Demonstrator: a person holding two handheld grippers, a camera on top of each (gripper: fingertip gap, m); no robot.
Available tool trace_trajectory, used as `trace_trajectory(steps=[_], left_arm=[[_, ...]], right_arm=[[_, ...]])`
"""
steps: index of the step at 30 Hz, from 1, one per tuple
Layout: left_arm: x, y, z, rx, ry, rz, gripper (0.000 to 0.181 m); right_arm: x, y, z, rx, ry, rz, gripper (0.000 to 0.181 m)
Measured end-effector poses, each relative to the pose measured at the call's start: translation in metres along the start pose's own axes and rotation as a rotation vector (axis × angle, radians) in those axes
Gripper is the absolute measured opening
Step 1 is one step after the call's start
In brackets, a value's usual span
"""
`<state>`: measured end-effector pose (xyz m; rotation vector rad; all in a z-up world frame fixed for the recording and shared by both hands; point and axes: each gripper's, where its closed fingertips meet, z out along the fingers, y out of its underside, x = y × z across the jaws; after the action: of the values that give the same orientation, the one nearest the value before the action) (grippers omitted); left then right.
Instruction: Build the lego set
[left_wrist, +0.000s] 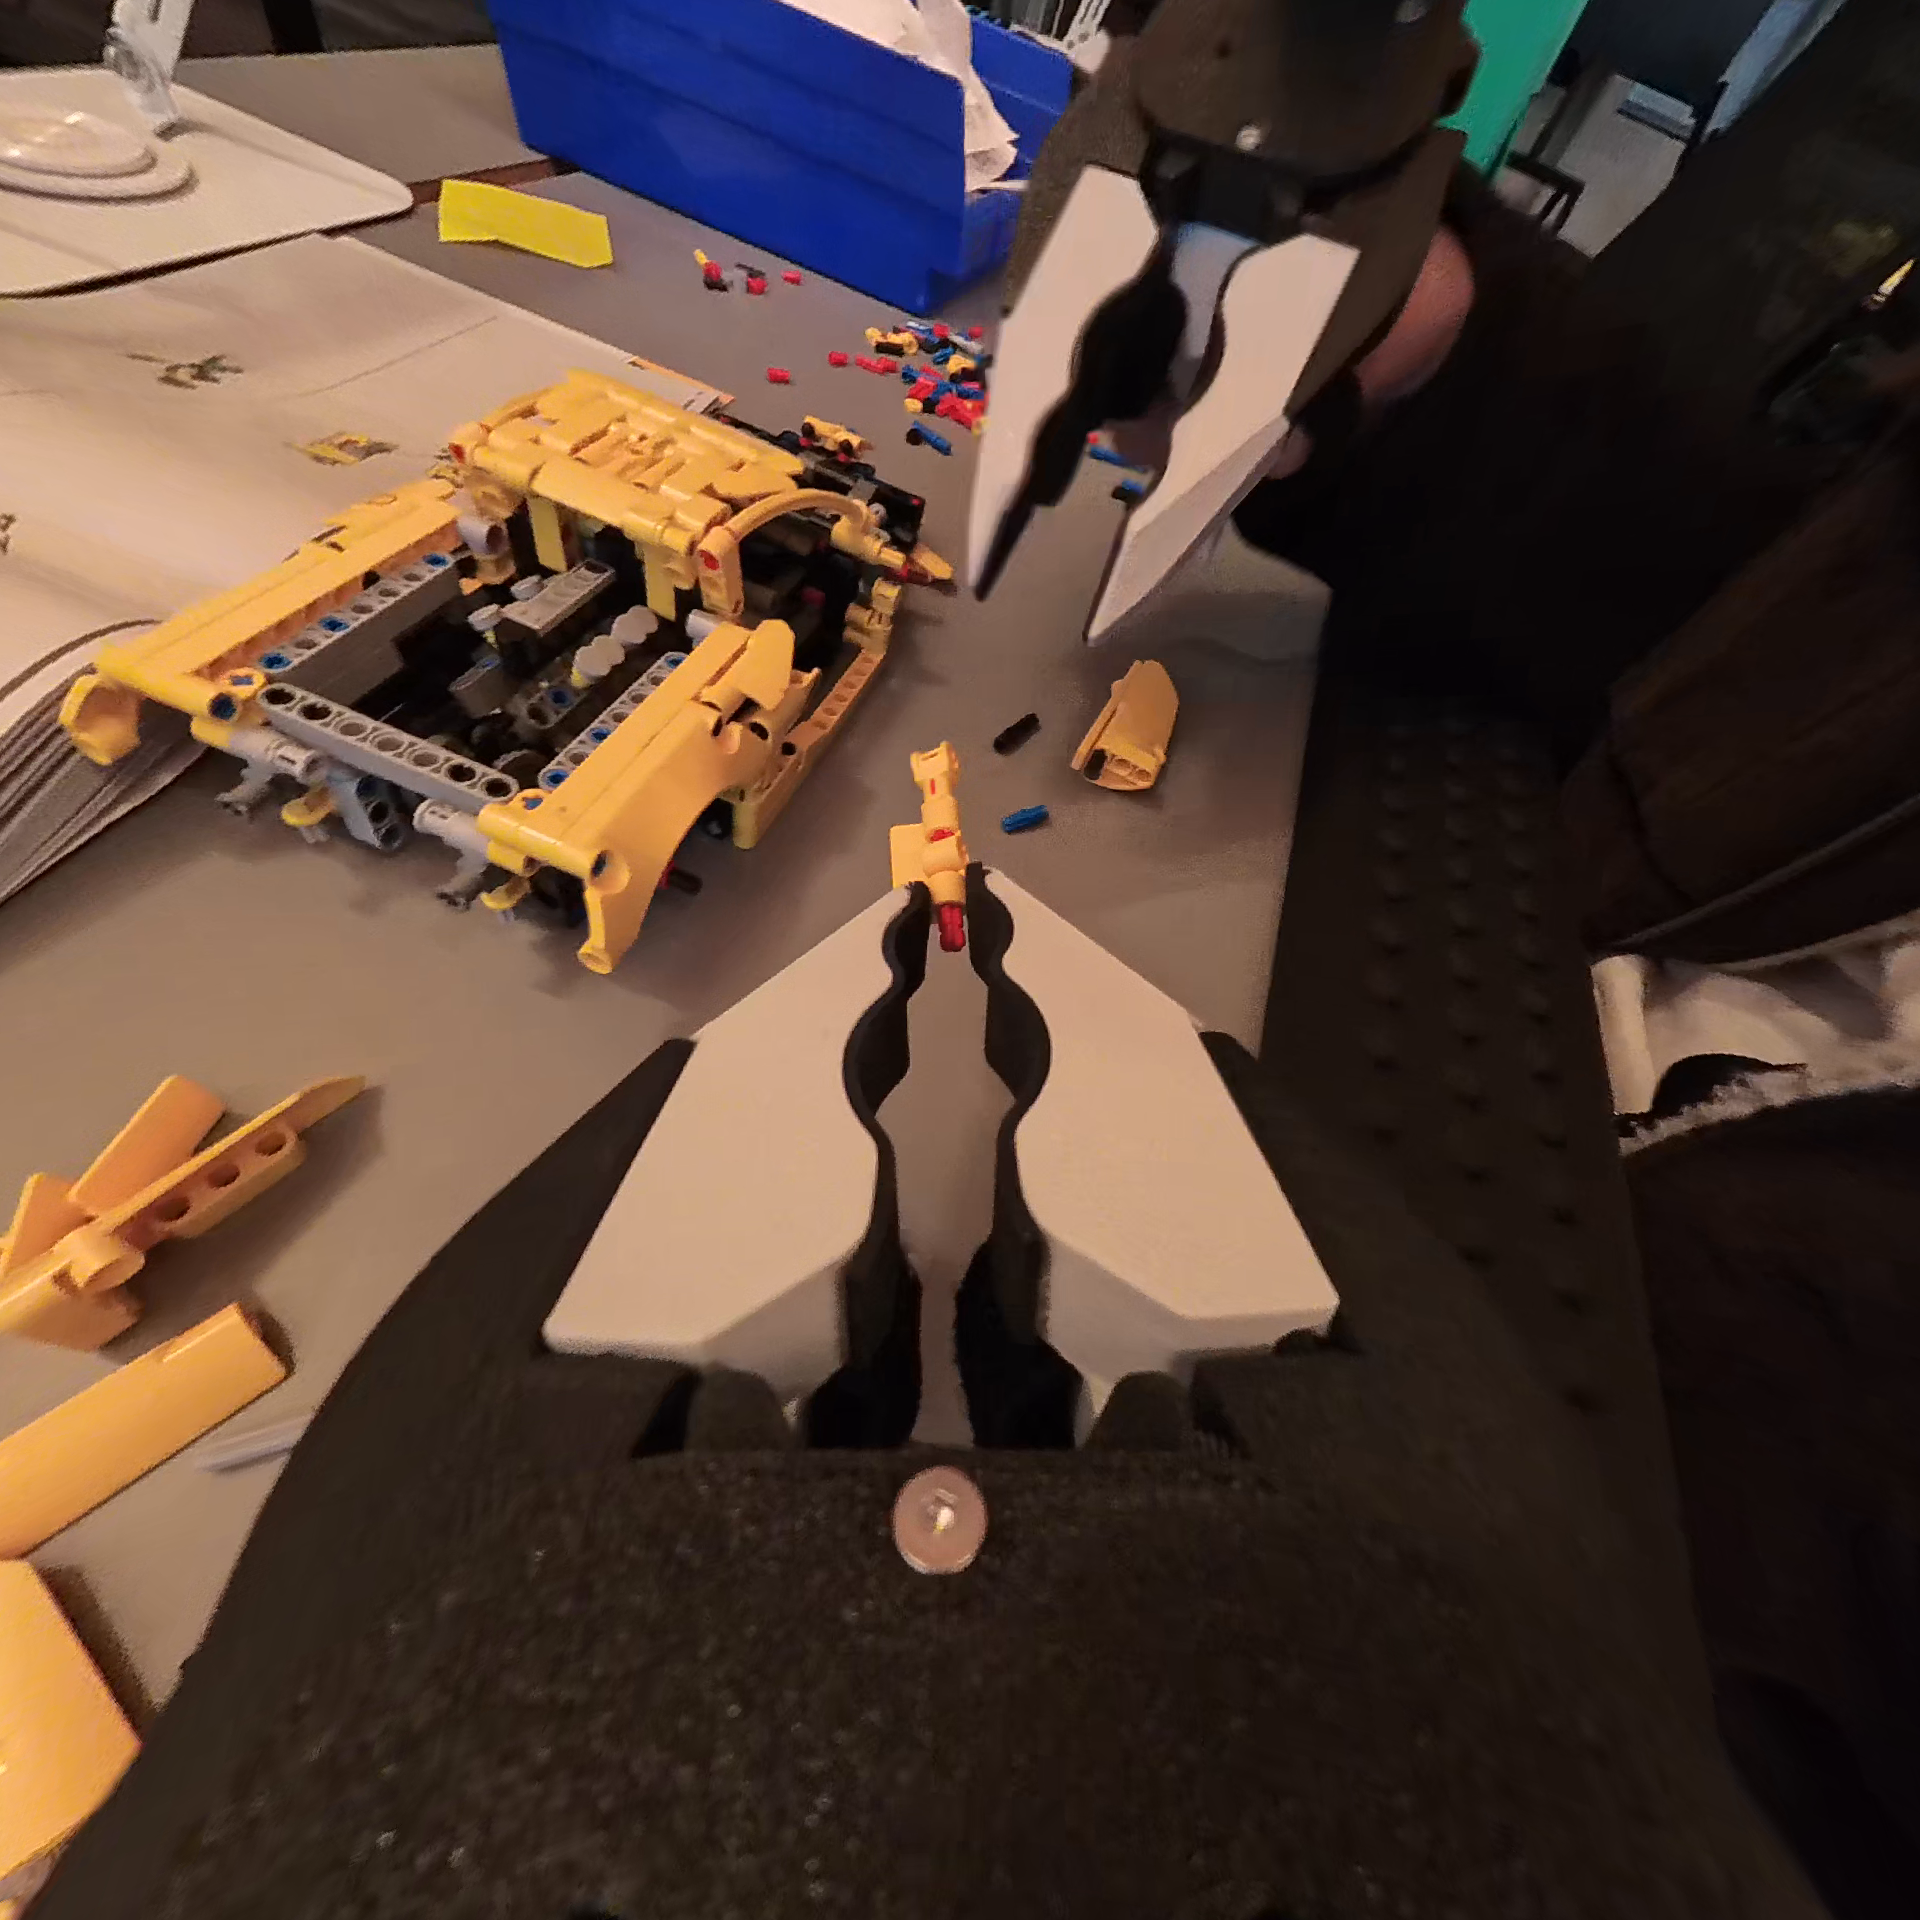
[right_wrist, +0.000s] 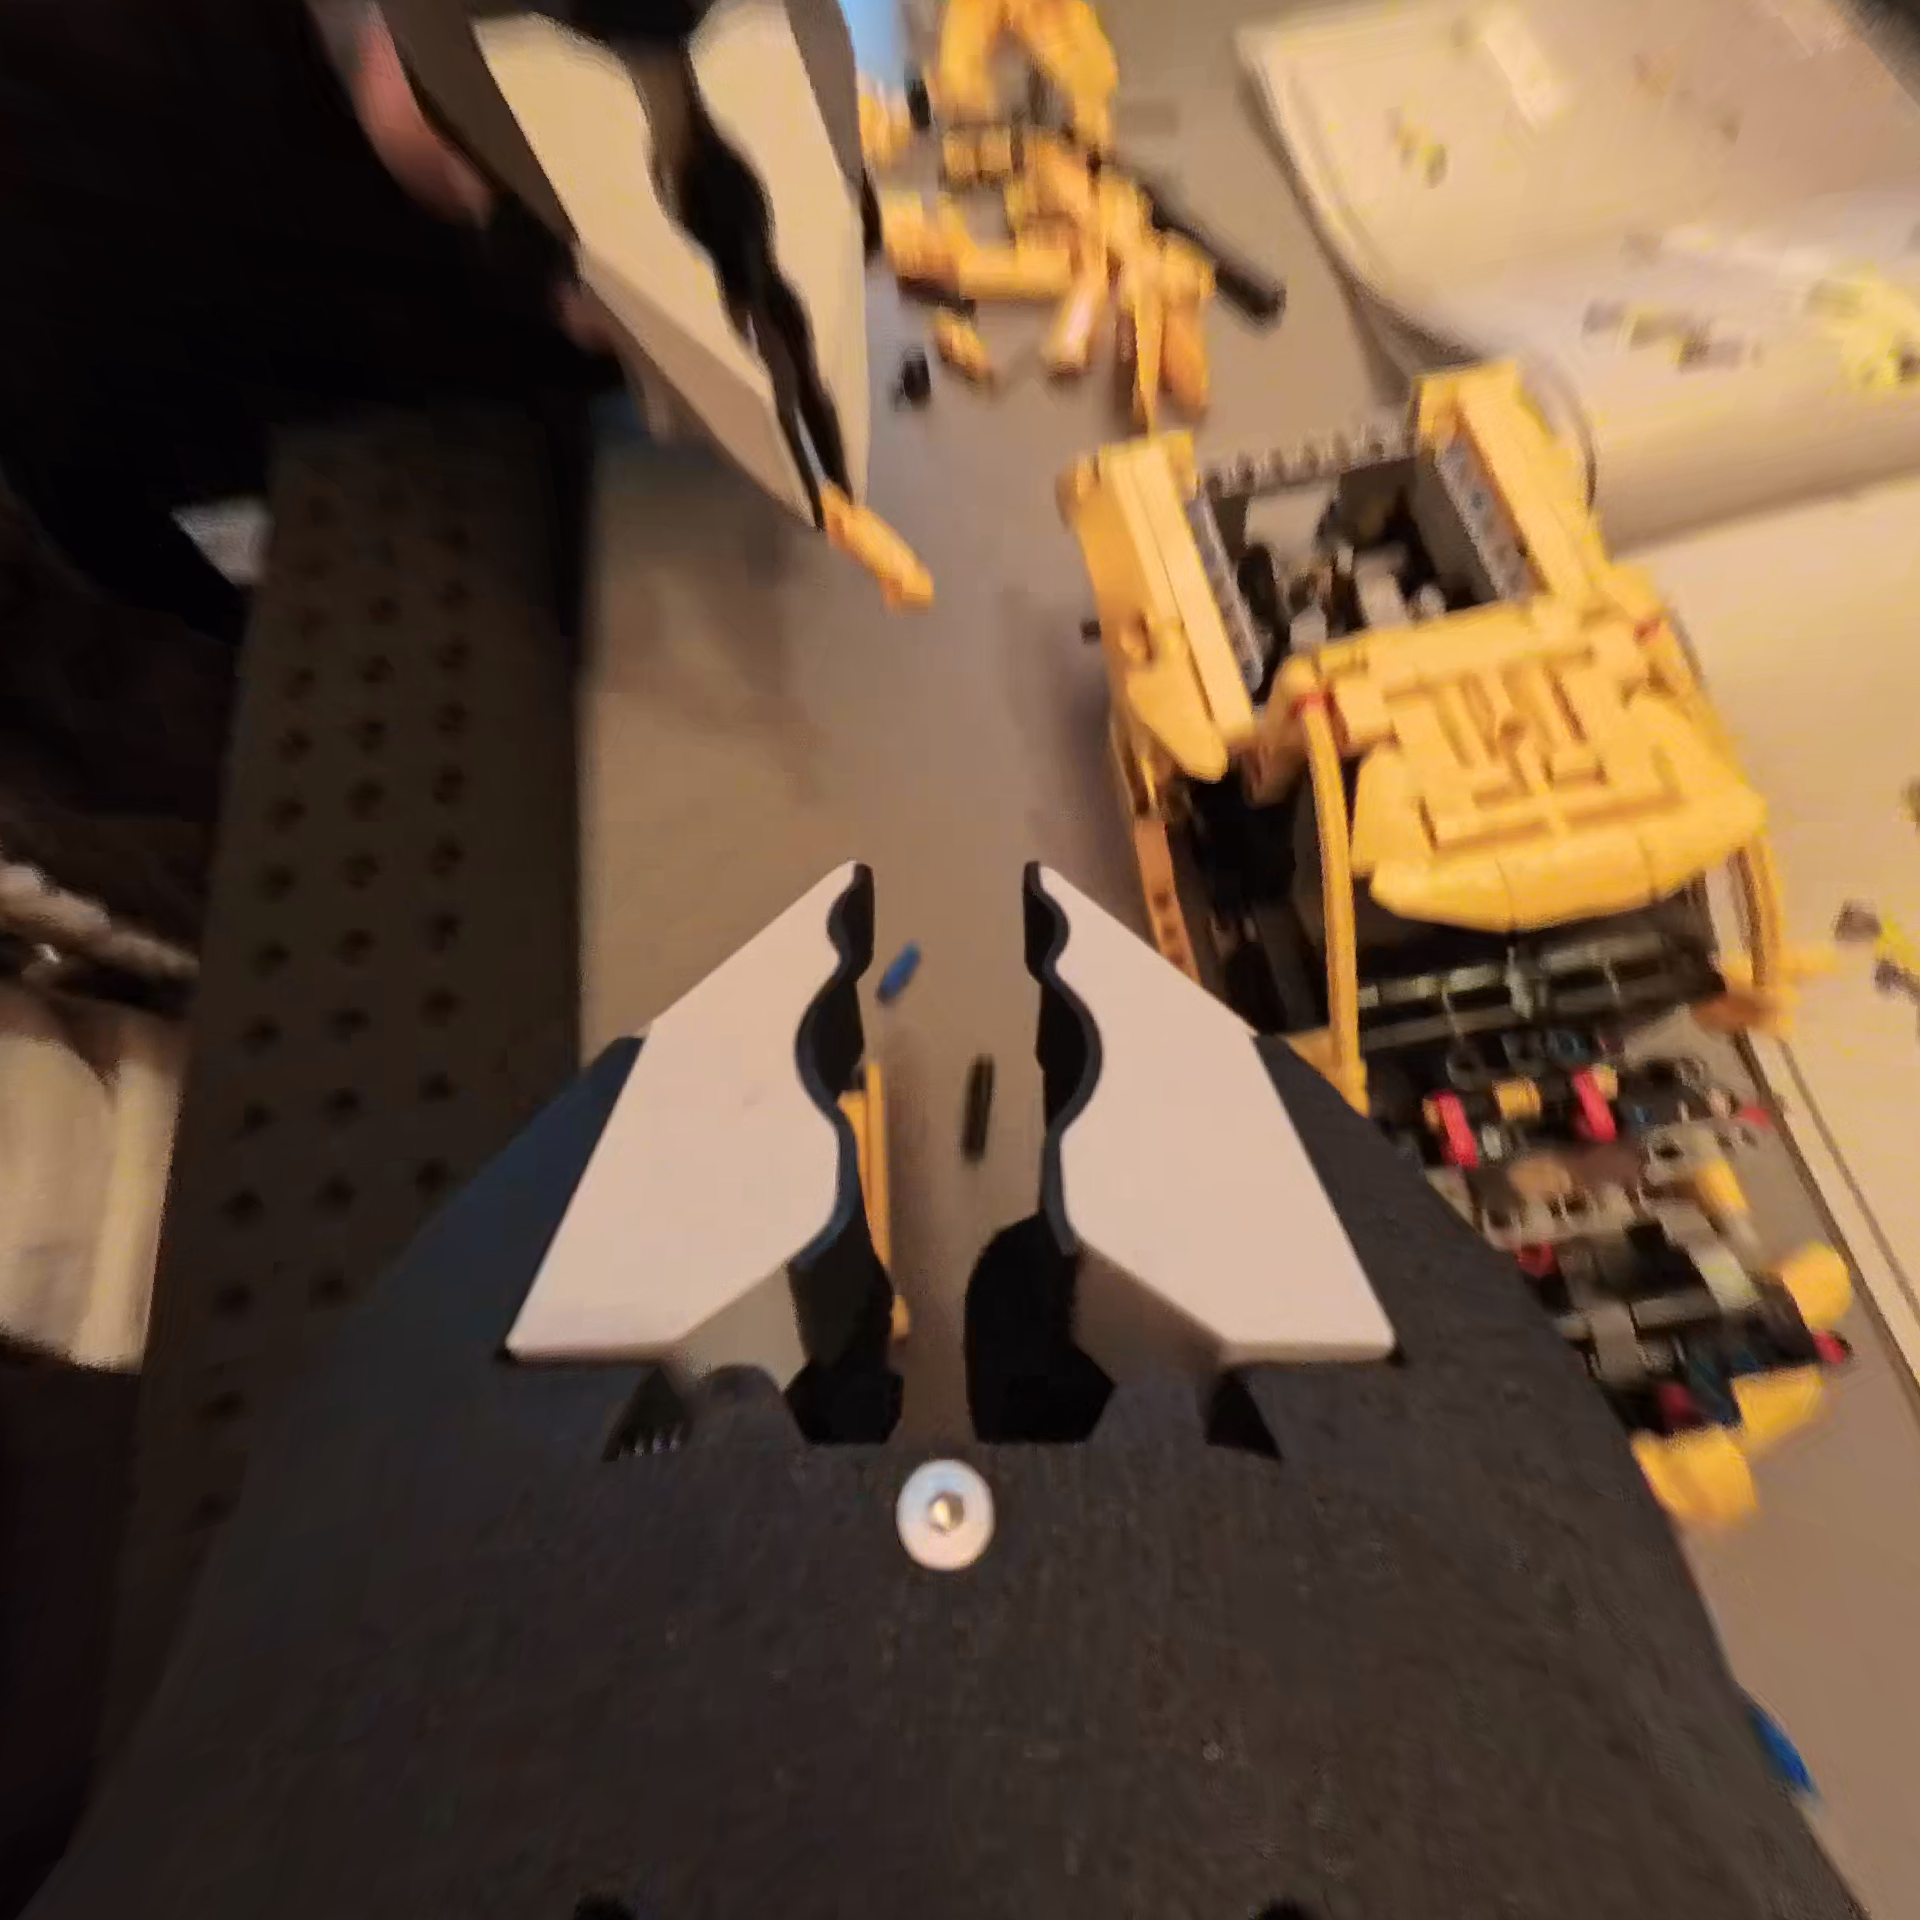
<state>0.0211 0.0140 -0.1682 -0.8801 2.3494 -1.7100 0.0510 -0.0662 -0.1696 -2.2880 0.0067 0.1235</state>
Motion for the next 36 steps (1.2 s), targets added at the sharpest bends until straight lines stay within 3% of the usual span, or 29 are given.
trace_trajectory(steps=[3,6,10,17,25,27,31,33,36], left_arm=[[-0.006,0.005,0.002,-0.027,-0.026,-0.01,0.007],[-0.006,0.006,0.003,-0.034,-0.031,-0.008,0.007],[-0.009,0.005,0.002,-0.029,-0.046,-0.01,0.007],[-0.012,0.0,0.002,-0.015,-0.104,0.037,0.007],[-0.01,-0.019,0.003,0.067,-0.185,0.073,0.007],[-0.008,-0.023,0.006,0.088,-0.21,0.064,0.007],[-0.004,-0.031,0.01,0.119,-0.273,0.116,0.007],[-0.002,-0.032,0.011,0.118,-0.292,0.146,0.007],[-0.003,-0.031,0.012,0.103,-0.324,0.191,0.007]], right_arm=[[-0.001,0.036,-0.006,-0.239,0.034,0.0,0.025],[-0.005,0.051,-0.004,-0.339,0.047,0.0,0.021],[-0.016,0.05,0.015,-0.312,0.029,0.006,0.021],[-0.012,0.054,0.033,-0.289,0.212,0.023,0.013],[-0.008,0.05,0.04,-0.247,0.205,0.1,0.003],[-0.012,0.032,0.042,-0.151,0.176,0.148,0.003],[-0.021,-0.045,0.031,0.327,-0.008,0.465,0.003],[-0.023,-0.057,0.03,0.433,-0.151,0.647,0.003],[-0.018,-0.057,0.034,0.481,-0.189,0.782,0.003]])
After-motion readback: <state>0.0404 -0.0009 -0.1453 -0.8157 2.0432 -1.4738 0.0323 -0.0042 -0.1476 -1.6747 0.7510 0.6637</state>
